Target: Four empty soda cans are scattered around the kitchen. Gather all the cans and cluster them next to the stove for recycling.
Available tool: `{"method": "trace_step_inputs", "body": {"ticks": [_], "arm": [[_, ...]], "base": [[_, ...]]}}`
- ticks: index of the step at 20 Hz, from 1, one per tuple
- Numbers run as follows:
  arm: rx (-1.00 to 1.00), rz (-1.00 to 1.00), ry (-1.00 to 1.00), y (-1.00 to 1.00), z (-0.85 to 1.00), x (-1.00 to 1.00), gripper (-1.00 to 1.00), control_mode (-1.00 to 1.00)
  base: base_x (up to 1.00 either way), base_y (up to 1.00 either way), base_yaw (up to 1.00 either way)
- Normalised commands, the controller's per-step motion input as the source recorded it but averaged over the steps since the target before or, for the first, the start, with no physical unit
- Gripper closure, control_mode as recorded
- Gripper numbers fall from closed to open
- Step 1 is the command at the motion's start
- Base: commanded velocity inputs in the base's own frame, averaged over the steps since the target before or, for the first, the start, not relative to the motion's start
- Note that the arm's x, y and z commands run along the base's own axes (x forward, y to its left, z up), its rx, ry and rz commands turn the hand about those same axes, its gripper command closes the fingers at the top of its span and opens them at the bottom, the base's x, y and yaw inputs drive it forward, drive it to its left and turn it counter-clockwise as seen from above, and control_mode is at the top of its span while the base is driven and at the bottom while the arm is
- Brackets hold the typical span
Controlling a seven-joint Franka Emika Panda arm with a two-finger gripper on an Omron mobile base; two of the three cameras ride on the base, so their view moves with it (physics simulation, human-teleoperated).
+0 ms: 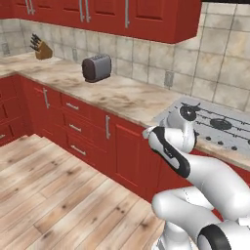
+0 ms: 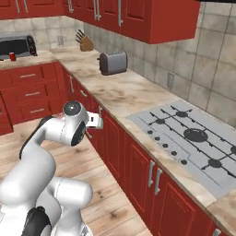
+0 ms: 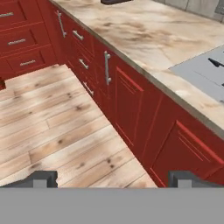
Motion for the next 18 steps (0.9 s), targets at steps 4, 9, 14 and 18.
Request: {"method": "trace_step_inputs", "body": {"ticks": [4, 9, 14, 18], "arm": [[0.0, 0.0, 0.0, 0.0, 0.0, 0.0, -1.0, 1.0], [0.0, 0.0, 0.0, 0.0, 0.0, 0.0, -1.0, 1.0], [0.0, 0.0, 0.0, 0.0, 0.0, 0.0, -1.0, 1.0], [0.0, 0.0, 0.0, 0.0, 0.0, 0.0, -1.0, 1.0]], "base": [[0.0, 0.18, 0.49], [0.0, 0.1, 0.47], [0.0, 0.0, 0.43], [0.12, 0.0, 0.35]]}}
